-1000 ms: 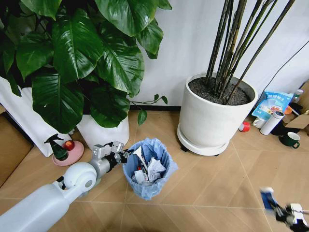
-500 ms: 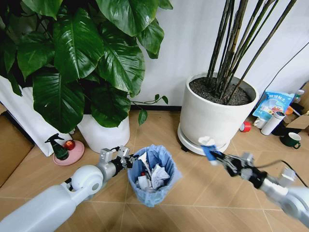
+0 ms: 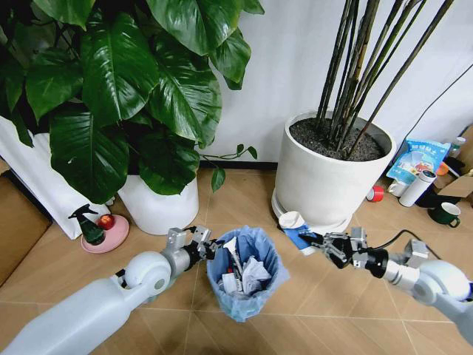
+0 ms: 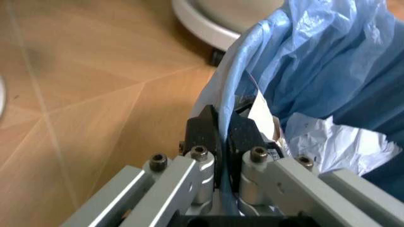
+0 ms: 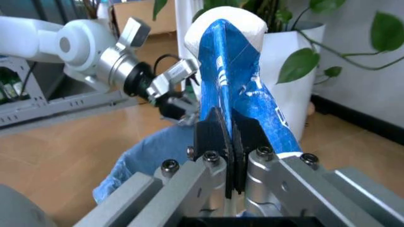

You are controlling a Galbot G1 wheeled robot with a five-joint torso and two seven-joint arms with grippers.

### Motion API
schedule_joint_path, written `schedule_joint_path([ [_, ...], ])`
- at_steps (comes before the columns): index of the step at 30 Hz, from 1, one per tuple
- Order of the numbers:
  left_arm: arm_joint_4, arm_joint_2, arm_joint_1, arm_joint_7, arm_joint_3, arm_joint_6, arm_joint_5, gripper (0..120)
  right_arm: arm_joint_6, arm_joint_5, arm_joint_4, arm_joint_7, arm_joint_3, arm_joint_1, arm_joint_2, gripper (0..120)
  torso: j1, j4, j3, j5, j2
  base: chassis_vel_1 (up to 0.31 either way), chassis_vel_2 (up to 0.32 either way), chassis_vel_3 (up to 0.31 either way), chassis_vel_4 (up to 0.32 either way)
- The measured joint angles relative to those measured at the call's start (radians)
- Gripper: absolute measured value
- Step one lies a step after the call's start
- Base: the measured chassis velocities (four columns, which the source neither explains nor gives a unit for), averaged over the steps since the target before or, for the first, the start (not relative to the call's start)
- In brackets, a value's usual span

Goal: Pick up the trash bin and place the garbage on the floor into it.

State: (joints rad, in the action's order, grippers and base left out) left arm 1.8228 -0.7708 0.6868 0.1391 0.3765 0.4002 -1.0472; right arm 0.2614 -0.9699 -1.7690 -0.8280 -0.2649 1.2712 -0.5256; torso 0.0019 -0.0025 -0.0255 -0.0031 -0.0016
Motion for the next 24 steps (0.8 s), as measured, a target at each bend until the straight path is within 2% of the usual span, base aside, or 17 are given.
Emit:
schedule_joint_path([
  [2, -0.002, -0.013, -0.031, 0.002, 0.023, 0.0, -0.015, 0, 0.0, 0.0, 0.029, -0.013, 0.069, -0.065, -0.023, 0, 0.0, -0.0001, 0.0, 0.0, 0.0, 0.0, 0.0, 0.0, 0.0],
  [3, -0.002, -0.013, -0.031, 0.002, 0.023, 0.0, -0.015, 0, 0.0, 0.0, 0.029, -0.013, 0.069, -0.065, -0.023, 0, 0.0, -0.0001, 0.0, 0.0, 0.0, 0.0, 0.0, 0.0, 0.0],
  [6, -0.012, -0.035, -0.05, 0.005, 0.039, 0.003, -0.023, 0, -0.005, 0.007, 0.081, -0.021, 0.171, -0.167, -0.078, 0, 0.0, 0.0003, 0.0, 0.0001, 0.0, 0.0, 0.0, 0.0, 0.0],
  [13, -0.016, -0.038, -0.047, 0.011, 0.04, 0.005, -0.027, 0, -0.013, 0.029, 0.133, -0.017, 0.225, -0.221, -0.118, 0, 0.0, 0.0003, 0.0, -0.0001, 0.0, 0.0, 0.0, 0.0, 0.0],
  [15, -0.014, -0.037, -0.04, 0.013, 0.036, 0.006, -0.026, 0, -0.017, 0.037, 0.139, -0.014, 0.225, -0.22, -0.121, 11, 0.0, 0.0002, 0.0, -0.0001, 0.0, 0.0, 0.0, 0.0, 0.0],
  [17, -0.014, -0.038, -0.038, 0.014, 0.034, 0.006, -0.026, 0, -0.018, 0.039, 0.14, -0.012, 0.225, -0.22, -0.123, 12, 0.0, 0.0002, 0.0, -0.0001, 0.0, 0.0, 0.0, 0.0, 0.0],
  [21, -0.014, -0.041, -0.039, 0.016, 0.032, 0.007, -0.026, 0, -0.022, 0.044, 0.14, -0.001, 0.231, -0.221, -0.135, 30, 0.0, 0.0002, 0.0, 0.0, 0.0, 0.0, 0.0, 0.0, 0.0],
  [24, -0.015, -0.041, -0.042, 0.017, 0.03, 0.008, -0.027, 0, -0.024, 0.043, 0.137, 0.004, 0.232, -0.221, -0.136, 39, 0.0, 0.0003, 0.0, 0.0, 0.0, 0.0, 0.0, 0.0, 0.0],
])
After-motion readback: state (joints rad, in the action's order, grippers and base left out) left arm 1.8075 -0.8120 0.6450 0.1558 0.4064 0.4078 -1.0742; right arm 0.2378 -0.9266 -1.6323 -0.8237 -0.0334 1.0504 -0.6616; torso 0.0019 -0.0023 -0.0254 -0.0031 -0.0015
